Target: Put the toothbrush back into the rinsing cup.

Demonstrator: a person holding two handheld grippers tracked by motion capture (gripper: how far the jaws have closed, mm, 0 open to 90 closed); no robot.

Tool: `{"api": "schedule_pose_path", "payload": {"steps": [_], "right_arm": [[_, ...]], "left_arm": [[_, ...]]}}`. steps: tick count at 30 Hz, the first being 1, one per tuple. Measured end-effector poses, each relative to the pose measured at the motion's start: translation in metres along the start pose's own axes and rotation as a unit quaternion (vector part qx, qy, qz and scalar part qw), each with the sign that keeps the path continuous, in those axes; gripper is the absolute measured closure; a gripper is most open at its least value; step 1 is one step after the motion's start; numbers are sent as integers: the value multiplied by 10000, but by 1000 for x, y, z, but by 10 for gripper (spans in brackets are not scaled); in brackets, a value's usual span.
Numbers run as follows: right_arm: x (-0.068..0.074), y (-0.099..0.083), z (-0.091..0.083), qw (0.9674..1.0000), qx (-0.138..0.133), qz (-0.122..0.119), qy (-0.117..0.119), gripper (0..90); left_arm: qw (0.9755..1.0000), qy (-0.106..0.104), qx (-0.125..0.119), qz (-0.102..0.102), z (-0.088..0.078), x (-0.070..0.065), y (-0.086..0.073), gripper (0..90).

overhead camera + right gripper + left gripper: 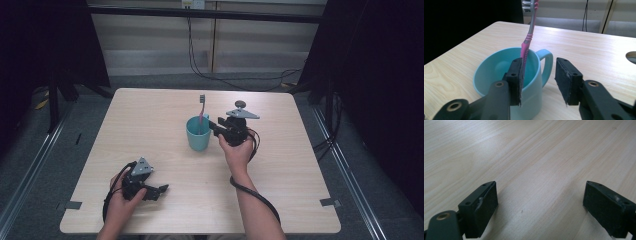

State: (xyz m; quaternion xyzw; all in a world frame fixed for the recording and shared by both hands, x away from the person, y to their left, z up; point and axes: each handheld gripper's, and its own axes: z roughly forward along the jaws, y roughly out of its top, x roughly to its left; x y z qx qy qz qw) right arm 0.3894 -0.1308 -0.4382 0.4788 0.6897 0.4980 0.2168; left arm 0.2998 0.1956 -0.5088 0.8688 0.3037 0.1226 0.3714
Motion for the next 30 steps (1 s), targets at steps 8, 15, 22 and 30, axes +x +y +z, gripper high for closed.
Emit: {"api": "schedule_pose_path", "payload": {"steps": [8, 15, 22, 30], "right_arm": [[-6, 2, -11, 9999, 94, -39, -8, 458], [-13, -2, -17, 9992, 392, -80, 6, 363], [-18, -4, -22, 9988, 494, -51, 12, 294], [-23, -7, -31, 9984, 553, -77, 75, 247]], "left_arm": [[10000, -10, 11, 11, 0, 0, 0, 122], [10000, -6, -2, -4, 0, 0, 0, 122], [10000, 2, -4, -10, 0, 0, 0, 122], [10000, -5, -3, -15, 0, 0, 0, 122]]}}
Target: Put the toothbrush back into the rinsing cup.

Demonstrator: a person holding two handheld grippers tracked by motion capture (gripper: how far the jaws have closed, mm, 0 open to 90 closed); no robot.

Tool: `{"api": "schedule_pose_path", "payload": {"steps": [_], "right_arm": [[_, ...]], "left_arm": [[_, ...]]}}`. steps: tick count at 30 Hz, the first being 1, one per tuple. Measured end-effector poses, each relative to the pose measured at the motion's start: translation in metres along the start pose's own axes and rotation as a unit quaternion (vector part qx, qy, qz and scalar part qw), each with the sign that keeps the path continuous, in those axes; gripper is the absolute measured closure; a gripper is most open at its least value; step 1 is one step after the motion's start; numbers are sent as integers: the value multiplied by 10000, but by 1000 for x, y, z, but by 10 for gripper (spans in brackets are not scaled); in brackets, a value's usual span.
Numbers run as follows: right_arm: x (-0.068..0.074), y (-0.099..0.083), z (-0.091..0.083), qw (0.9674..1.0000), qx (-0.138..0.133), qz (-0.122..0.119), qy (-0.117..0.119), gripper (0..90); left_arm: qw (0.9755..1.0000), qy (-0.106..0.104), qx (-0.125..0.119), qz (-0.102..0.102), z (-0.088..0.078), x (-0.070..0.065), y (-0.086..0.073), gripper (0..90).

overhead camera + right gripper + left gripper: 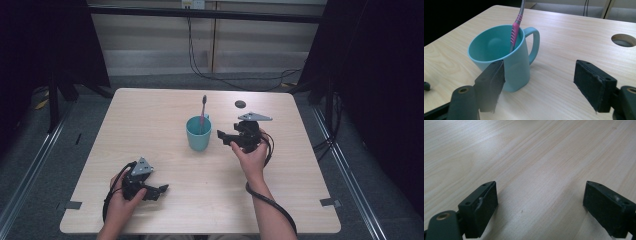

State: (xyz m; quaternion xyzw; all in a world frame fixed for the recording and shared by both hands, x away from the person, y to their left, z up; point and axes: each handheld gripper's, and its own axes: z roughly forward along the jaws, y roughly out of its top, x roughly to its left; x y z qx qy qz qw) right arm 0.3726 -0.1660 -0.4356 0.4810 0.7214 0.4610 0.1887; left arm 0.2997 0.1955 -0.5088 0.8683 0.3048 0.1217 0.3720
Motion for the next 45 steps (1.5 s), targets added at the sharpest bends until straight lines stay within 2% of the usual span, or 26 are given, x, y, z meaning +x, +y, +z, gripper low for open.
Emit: {"api": "schedule_pose_path", "payload": {"steps": [7, 20, 32, 45], "right_arm": [[-7, -2, -8, 9998, -16, 99, 147, 228], [-13, -7, -19, 9995, -7, 46, 326, 193], [-21, -16, -31, 9993, -6, 34, 365, 186], [-31, -34, -44, 9990, 35, 4, 446, 168]], "left_arm": [[10000, 0, -3, 5, 0, 0, 0, 121], [10000, 2, -3, 5, 0, 0, 0, 121], [10000, 0, -2, 6, 0, 0, 0, 121], [10000, 1, 0, 6, 0, 0, 0, 121]]}}
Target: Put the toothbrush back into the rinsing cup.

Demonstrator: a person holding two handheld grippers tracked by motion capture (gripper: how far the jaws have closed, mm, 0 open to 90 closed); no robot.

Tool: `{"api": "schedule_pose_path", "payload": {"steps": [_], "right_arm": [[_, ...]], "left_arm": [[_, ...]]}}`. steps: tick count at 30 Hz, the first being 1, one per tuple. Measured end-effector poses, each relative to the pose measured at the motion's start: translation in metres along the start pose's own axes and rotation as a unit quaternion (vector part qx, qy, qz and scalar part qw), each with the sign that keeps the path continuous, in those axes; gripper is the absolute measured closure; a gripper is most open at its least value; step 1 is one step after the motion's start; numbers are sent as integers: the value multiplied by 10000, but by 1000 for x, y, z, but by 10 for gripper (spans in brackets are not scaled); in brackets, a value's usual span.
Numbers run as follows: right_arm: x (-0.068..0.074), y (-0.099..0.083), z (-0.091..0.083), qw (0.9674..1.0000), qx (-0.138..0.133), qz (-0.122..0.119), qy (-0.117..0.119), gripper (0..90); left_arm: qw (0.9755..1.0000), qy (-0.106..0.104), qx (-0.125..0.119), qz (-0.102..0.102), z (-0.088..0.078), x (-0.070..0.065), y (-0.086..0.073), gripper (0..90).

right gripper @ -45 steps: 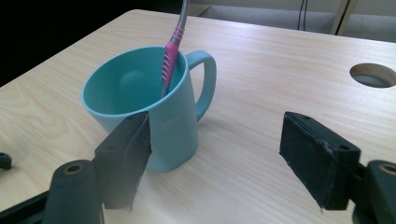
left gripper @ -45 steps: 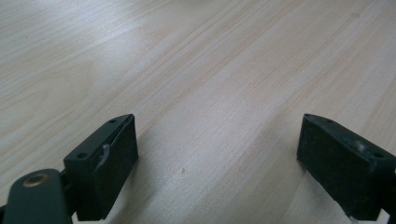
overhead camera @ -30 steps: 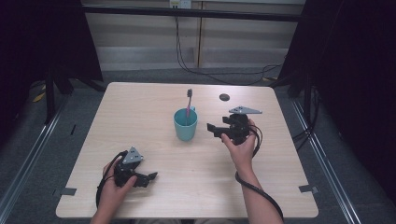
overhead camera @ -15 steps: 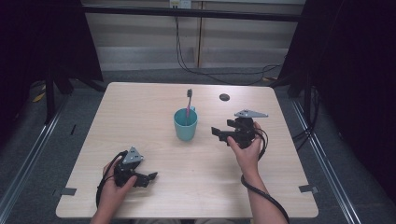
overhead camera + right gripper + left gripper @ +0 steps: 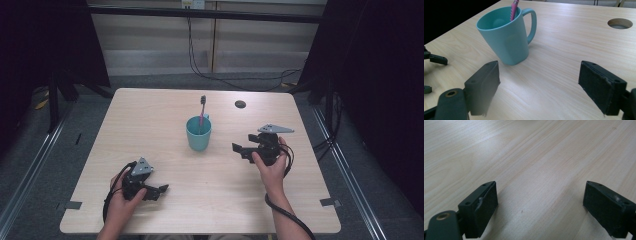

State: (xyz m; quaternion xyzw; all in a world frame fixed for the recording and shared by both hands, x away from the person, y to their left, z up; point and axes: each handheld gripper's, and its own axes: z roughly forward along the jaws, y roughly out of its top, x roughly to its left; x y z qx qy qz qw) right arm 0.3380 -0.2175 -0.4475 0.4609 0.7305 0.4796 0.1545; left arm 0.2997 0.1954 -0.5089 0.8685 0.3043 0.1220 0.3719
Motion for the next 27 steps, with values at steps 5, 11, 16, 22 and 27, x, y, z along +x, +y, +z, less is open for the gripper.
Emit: {"api": "schedule_pose_path", "payload": {"steps": [5, 11, 16, 22, 27], "right_arm": [[-4, -4, -7, 10000, -27, -9, 11, 168], [-4, -11, -13, 9999, 51, -125, 10, 165], [-3, -17, -15, 9994, 180, -283, 59, 162], [-4, -27, -16, 9989, 314, -345, 66, 162], [-5, -37, -17, 9981, 457, -415, 59, 162]], "left_arm": [[10000, -1, 0, -2, 0, 0, 0, 121], [10000, -1, -1, 0, 0, 0, 0, 121], [10000, -1, -2, -3, 0, 0, 0, 121], [10000, 4, -3, -2, 0, 0, 0, 121], [10000, 5, -5, -6, 0, 0, 0, 121]]}}
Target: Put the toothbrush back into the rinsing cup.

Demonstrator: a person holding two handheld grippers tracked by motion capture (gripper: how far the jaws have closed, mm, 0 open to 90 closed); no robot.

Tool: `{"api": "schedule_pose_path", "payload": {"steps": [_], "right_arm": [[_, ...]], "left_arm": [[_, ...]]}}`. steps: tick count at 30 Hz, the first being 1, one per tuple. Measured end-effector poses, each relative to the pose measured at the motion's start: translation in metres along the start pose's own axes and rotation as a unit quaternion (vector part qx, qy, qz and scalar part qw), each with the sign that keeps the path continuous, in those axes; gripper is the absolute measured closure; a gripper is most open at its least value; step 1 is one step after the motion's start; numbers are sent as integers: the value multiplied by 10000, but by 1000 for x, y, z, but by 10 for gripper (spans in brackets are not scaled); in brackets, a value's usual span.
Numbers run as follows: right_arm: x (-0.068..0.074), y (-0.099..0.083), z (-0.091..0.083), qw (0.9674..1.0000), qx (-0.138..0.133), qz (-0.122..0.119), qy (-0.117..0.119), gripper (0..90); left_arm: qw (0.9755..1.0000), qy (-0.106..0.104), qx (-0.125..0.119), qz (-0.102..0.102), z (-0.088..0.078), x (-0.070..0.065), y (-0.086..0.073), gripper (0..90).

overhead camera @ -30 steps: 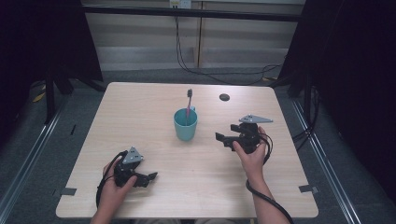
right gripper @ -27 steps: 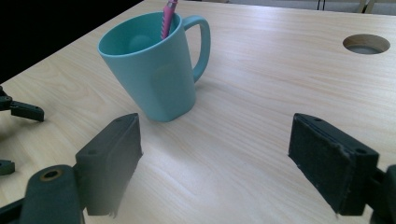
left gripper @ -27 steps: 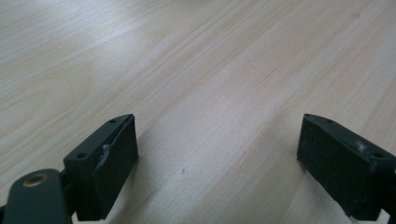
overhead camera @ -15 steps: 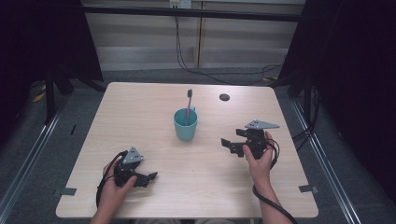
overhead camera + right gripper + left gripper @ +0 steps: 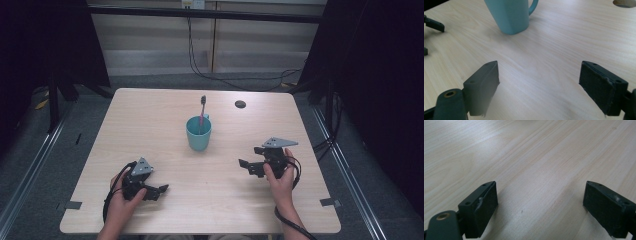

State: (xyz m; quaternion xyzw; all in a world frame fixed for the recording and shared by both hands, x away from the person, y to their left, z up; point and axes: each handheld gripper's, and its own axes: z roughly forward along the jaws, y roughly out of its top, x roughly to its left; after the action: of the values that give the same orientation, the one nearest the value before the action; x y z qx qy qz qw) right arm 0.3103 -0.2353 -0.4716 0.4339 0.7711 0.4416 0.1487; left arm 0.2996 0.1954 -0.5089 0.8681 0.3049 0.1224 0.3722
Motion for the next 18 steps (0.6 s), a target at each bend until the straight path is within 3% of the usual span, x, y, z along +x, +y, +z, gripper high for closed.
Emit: {"api": "schedule_pose_path", "payload": {"steps": [11, 18], "right_arm": [[2, -22, 5, 9984, 497, -284, -15, 162], [2, -30, 4, 9974, 639, -338, -45, 162]], "left_arm": [[10000, -5, 1, 2, 0, 0, 0, 121], [10000, -4, 3, 6, 0, 0, 0, 121]]}}
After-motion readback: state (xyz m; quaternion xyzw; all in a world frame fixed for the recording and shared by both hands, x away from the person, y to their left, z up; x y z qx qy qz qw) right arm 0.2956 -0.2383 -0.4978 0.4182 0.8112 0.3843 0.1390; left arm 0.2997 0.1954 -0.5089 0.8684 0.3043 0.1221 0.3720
